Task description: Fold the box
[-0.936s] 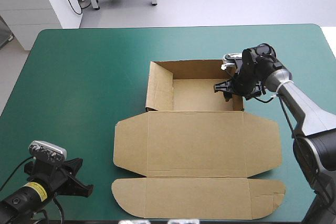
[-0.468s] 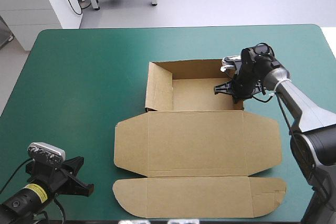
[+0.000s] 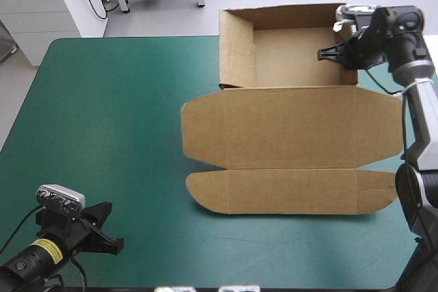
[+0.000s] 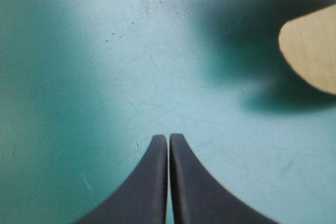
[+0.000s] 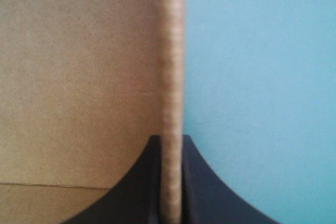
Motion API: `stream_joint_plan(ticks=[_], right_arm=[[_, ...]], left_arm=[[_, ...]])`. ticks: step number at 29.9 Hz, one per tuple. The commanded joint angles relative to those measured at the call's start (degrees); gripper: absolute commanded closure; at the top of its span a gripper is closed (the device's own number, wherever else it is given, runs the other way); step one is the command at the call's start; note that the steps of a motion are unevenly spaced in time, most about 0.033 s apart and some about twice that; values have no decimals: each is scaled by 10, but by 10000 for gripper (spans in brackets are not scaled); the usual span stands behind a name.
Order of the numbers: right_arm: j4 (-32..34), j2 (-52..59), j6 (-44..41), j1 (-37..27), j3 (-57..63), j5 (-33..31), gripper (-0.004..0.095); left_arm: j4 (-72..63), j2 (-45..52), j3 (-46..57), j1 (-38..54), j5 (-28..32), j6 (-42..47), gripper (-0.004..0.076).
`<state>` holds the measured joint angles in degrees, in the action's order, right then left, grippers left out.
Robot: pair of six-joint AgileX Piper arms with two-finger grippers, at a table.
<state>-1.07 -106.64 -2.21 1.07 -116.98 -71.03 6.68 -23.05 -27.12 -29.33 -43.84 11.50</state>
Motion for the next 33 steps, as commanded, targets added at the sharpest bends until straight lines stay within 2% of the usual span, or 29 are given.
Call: stream_joint_plan(ticks=[1, 5, 13, 18, 26, 29, 32, 33], right_arm=[[27, 36, 22, -62, -46, 34, 929], [59, 26, 22, -143, -43, 58, 929], [39, -36, 54, -259, -43, 77, 929], [-14, -85, 74, -291, -43, 82, 929], [-32, -130, 74, -312, -43, 82, 899], [-31, -138, 86, -313, -43, 67, 794], [-31, -138, 93, -313, -44, 60, 589], [-30, -138, 93, -315, -46, 58, 491]], left_arm=[[0, -4, -15, -2, 41, 11, 731], [2, -4, -15, -2, 41, 11, 731], [2, -4, -15, -2, 64, 11, 731], [7, -4, -15, -2, 100, 11, 731], [48, -4, -15, -2, 117, 11, 731], [56, -4, -15, -2, 117, 11, 731], [56, -4, -15, -2, 117, 11, 731], [56, -4, -15, -2, 117, 11, 731]])
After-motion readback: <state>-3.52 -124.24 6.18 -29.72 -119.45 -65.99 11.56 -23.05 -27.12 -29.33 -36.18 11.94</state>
